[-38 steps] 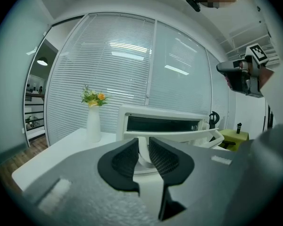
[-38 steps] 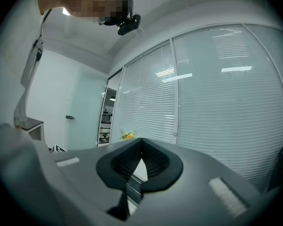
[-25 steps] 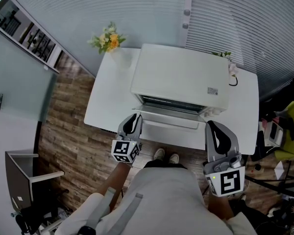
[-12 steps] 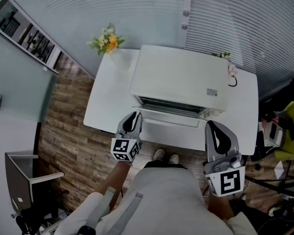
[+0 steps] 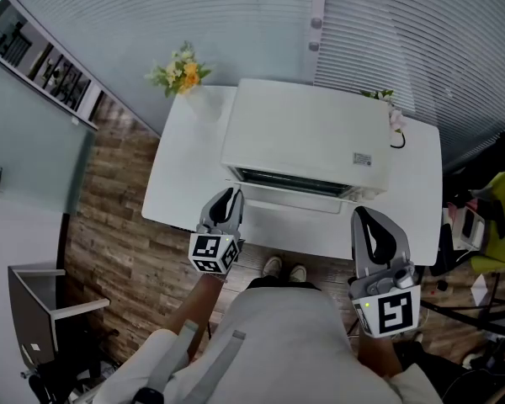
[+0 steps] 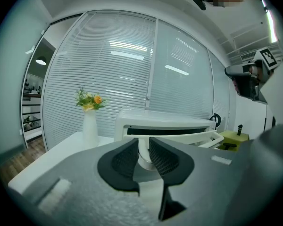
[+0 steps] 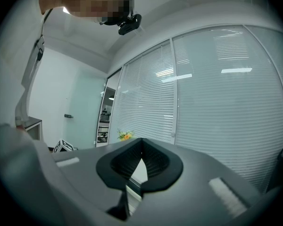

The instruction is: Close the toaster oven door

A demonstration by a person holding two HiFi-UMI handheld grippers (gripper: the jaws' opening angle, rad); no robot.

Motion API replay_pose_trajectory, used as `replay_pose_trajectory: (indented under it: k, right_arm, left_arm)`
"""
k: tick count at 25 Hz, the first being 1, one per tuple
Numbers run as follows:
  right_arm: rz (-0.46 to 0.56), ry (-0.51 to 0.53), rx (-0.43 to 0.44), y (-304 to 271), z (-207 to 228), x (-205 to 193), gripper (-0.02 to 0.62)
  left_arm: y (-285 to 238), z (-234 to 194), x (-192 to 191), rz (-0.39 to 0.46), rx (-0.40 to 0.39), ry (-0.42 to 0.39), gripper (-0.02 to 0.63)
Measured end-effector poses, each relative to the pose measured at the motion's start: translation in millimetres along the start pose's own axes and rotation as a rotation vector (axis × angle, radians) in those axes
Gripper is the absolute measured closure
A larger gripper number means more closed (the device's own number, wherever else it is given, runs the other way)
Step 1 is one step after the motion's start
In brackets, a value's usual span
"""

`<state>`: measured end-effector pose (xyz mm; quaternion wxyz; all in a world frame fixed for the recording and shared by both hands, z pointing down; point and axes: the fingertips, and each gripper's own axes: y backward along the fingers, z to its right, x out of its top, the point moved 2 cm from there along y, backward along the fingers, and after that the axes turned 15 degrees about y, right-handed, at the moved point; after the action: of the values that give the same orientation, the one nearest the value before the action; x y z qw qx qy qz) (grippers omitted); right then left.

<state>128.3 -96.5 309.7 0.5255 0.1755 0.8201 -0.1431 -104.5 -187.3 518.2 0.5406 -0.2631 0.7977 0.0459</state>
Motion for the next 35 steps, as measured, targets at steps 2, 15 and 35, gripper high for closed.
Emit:
replay_pose_trajectory:
  k: [2, 15, 35]
  right_arm:
    - [-0.001, 0.001, -0.002, 0, 2, -1, 0.592]
    - [-0.009, 0.0, -0.014, -3, 7, -4, 0.592]
    - [-0.016, -0.005, -0.033, -4, 16, -9, 0.592]
  left_arm:
    - [-2, 0, 1, -0.001, 0.0, 0.001, 0.525]
    - [-16, -1, 10, 0.005, -0.01, 0.002, 0.525]
    - [-31, 0, 20, 0.009, -0.014, -0.006, 0.524]
